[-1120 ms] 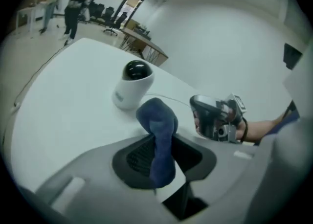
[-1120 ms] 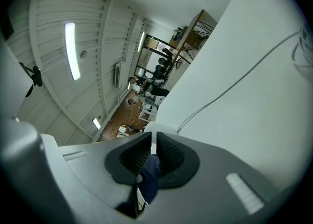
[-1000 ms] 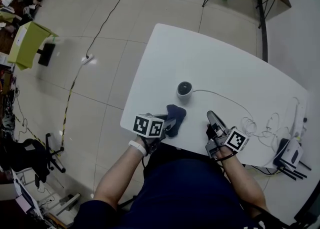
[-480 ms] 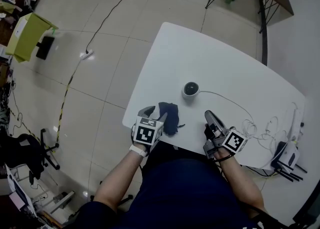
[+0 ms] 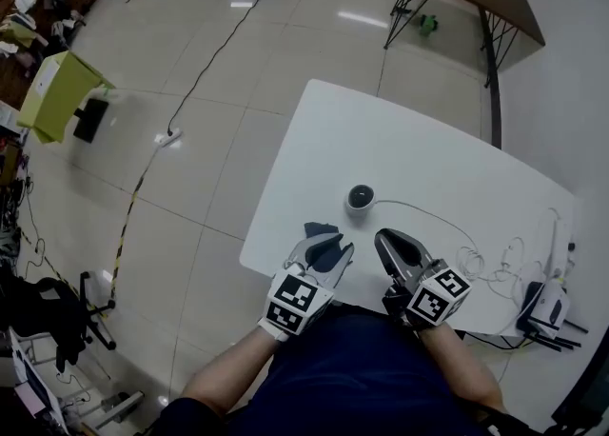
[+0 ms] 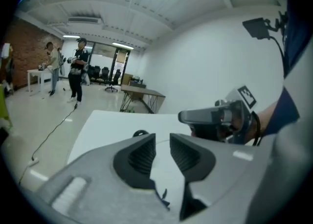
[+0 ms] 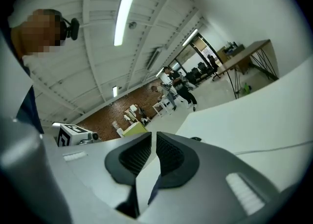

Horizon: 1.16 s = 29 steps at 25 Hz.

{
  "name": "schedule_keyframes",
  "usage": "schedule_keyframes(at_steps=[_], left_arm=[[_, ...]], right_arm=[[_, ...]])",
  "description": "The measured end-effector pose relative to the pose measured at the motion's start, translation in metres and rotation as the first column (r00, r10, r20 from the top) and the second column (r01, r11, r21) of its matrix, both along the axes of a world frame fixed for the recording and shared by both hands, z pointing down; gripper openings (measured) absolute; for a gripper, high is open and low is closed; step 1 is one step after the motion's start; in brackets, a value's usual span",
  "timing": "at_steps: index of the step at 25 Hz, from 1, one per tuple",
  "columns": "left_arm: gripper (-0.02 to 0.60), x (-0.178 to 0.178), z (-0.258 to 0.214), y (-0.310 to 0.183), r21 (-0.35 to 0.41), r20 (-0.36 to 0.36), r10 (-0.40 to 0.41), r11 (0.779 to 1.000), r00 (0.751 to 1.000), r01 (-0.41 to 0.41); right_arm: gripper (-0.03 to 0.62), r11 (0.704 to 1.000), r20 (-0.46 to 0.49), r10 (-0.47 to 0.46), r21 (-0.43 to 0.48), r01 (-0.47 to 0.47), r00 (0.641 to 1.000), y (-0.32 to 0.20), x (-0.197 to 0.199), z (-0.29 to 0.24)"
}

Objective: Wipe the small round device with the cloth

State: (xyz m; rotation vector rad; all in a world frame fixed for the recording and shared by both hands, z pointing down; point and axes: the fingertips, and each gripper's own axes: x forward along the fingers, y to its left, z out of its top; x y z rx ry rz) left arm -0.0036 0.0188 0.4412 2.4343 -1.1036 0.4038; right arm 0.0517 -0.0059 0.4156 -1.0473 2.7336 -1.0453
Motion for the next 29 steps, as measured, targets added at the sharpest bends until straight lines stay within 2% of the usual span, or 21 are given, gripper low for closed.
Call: schedule_keyframes(at_steps=[3,8,15,29], left_arm=[[0.084,0.019,-0.016,0.007,0.106,0.006,0.063,0.992,0.998,-0.063],[0.080,0.030,-0.021,0.012,0.130,-0.017,0.083,0.988,0.996,-0.080],[0.080,0.033,-0.016,0.012,0.119,-0.012,0.098,0.988,0.995,-0.096],[0.080,0.029,-0.010,0.014,0.092,-0.022,0.106,0.990,0.994,-0.104]], right_arm=[[0.034,0.994,-0.060,-0.005,0.113,0.012,0.998,0.001,-0.002,-0.021],[0.028,0.975,-0.129,0.020,0.223,0.009,0.991,0.003,0.002,-0.035],[0.025,0.967,-0.158,0.027,0.255,0.014,0.987,0.005,0.003,-0.034],[0.020,0.963,-0.148,0.032,0.270,0.009,0.989,0.003,-0.010,-0.047]])
